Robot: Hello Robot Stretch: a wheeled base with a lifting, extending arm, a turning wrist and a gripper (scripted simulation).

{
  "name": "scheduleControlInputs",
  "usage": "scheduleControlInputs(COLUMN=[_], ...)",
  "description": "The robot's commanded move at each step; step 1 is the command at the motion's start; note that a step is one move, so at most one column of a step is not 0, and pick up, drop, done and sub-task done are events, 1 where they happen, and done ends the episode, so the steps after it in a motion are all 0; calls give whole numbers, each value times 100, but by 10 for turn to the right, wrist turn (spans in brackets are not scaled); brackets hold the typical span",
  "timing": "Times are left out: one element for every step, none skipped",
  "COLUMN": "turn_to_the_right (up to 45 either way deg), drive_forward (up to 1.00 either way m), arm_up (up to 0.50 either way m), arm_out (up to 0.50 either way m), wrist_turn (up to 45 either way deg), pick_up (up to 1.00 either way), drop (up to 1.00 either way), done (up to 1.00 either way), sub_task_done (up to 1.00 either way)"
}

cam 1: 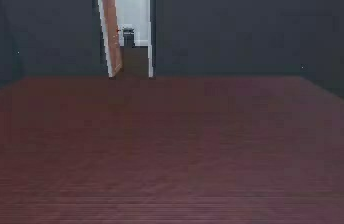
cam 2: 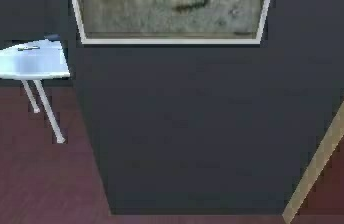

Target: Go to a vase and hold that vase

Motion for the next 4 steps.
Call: scheduleControlInputs(turn_to_the_right=[-450,-450,-450,-450], drive_forward=[0,0,0,0], arm_up=[0,0,0,0], arm_out=[0,0,0,0], wrist_turn=[0,0,0,0], pick_up=[0,0,0,0], drop=[0,0,0,0], done=[0,0,0,0], sub_task_done=[0,0,0,0])
